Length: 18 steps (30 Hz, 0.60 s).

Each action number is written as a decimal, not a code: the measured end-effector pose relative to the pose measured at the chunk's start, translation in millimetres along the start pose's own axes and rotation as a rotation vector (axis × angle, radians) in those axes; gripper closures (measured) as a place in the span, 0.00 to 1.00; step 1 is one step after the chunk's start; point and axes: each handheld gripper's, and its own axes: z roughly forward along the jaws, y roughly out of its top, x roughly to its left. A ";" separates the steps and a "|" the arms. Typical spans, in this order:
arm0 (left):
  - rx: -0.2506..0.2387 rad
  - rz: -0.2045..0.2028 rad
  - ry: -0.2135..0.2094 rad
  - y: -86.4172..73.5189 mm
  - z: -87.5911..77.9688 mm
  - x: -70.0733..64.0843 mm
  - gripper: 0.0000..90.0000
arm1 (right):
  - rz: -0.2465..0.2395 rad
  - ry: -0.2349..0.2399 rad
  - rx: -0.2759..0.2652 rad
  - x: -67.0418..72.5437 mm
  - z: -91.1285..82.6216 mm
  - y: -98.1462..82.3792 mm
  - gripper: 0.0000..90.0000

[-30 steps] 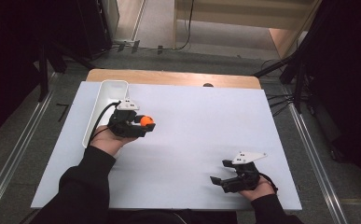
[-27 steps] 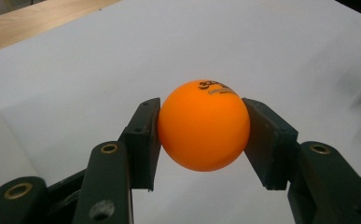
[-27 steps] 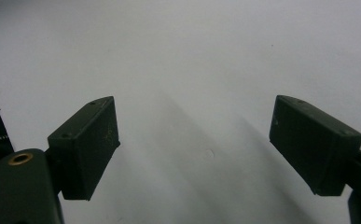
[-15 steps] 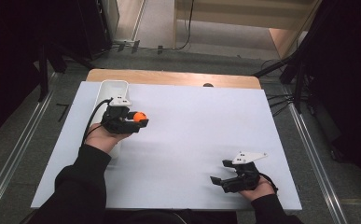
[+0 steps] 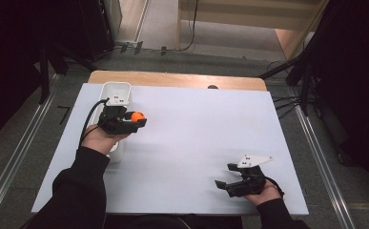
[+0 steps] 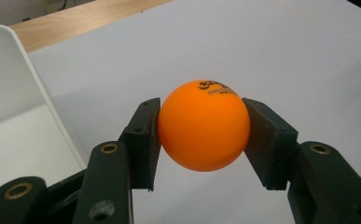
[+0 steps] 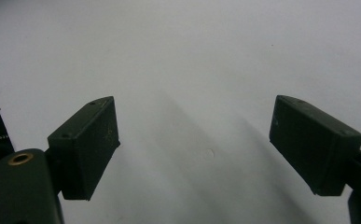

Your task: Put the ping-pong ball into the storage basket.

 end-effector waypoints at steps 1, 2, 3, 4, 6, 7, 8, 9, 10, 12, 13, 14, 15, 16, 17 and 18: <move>0.003 0.001 0.003 -0.1 -0.7 1.0 0.56 | -0.001 0.000 -0.001 -0.1 0.1 0.0 0.16; -0.001 -0.002 0.006 -0.2 -0.8 1.4 0.56 | 0.000 -0.001 0.000 0.0 -0.1 0.0 0.16; 0.000 -0.002 0.008 -0.2 -1.6 2.6 0.56 | 0.001 -0.001 0.000 0.0 -0.1 0.0 0.16; -0.002 -0.007 0.013 -0.2 -2.2 3.4 0.56 | 0.001 0.000 0.000 0.1 -0.1 0.0 0.16; -0.004 -0.012 0.015 -0.2 -3.6 5.5 0.56 | 0.000 -0.001 0.000 0.0 -0.1 0.0 0.16; -0.007 -0.017 0.019 -0.2 -4.4 6.3 0.56 | 0.000 0.000 0.000 0.0 0.0 0.0 0.16; -0.010 -0.015 0.024 -0.3 -5.1 7.6 0.56 | 0.000 -0.002 0.000 0.0 0.0 0.0 0.16; -0.015 -0.023 0.026 -0.4 -5.5 7.9 0.56 | -0.002 0.000 -0.002 -0.2 0.1 0.0 0.16; -0.015 -0.022 0.029 -0.3 -6.3 9.2 0.56 | 0.001 -0.002 0.000 0.0 0.0 0.0 0.16; -0.017 -0.025 0.033 -0.4 -7.4 11.1 0.56 | 0.000 0.000 -0.001 0.0 0.1 -0.1 0.16; -0.017 -0.031 0.040 -0.5 -7.9 11.7 0.56 | 0.000 -0.001 0.000 0.0 0.0 -0.1 0.16; -0.019 -0.036 0.041 -0.6 -8.3 12.4 0.56 | 0.001 -0.003 0.000 0.0 0.1 0.0 0.16; -0.016 -0.031 0.044 -0.6 -9.1 13.8 0.56 | 0.000 -0.001 0.000 0.0 0.0 -0.1 0.16; -0.018 -0.039 0.049 -0.7 -9.5 14.3 0.56 | 0.000 -0.002 0.000 0.1 0.0 -0.1 0.16; -0.019 -0.045 0.056 -0.7 -9.9 14.9 0.56 | 0.000 0.000 0.000 0.0 0.0 0.0 0.16; -0.019 -0.051 0.056 -0.6 -10.2 15.6 0.56 | 0.000 -0.001 0.000 0.0 0.0 0.0 0.16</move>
